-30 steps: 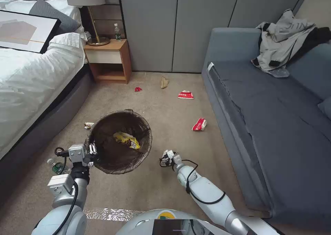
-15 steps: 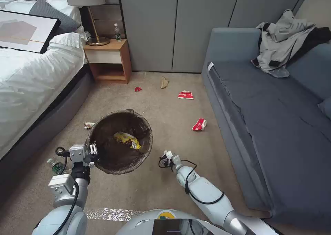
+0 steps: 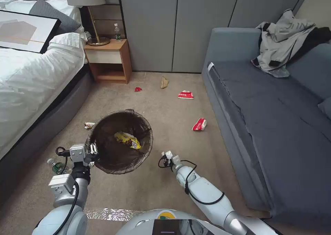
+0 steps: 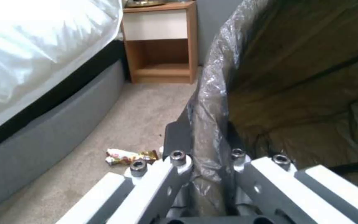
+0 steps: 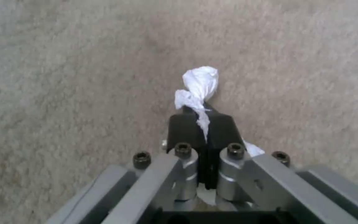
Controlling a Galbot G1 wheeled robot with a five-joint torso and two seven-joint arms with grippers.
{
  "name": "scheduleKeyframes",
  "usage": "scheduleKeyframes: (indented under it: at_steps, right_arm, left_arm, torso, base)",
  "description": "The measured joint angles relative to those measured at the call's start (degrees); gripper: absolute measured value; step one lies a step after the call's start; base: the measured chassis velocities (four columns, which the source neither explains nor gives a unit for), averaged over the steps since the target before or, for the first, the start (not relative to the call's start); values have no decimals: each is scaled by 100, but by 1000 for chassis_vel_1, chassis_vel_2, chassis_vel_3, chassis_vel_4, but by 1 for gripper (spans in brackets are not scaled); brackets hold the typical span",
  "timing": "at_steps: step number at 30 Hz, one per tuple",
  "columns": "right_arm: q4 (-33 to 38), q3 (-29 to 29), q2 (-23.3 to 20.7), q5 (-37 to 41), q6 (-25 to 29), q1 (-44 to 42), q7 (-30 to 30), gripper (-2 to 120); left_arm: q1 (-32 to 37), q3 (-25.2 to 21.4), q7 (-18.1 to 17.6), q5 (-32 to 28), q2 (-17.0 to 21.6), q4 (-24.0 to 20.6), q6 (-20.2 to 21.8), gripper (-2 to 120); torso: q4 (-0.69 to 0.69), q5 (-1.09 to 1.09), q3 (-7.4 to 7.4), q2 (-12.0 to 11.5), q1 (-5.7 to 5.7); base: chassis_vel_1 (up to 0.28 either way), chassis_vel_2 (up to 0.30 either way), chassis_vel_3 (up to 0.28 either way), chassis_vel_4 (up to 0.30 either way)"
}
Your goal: Pick up the trash bin, then pick up the garbage from the floor and place it into the trash bin.
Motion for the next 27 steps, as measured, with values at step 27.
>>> scheduleKeyframes:
  at_steps: [27]
  right_arm:
    - [4835, 790, -2191, 1719, -923, -419, 81, 0]
  left_arm:
    - [101, 71, -33, -14, 156, -44, 120, 0]
  torso:
    - [0, 2, 0, 0, 0]
  base:
    - [0, 0, 0, 0]
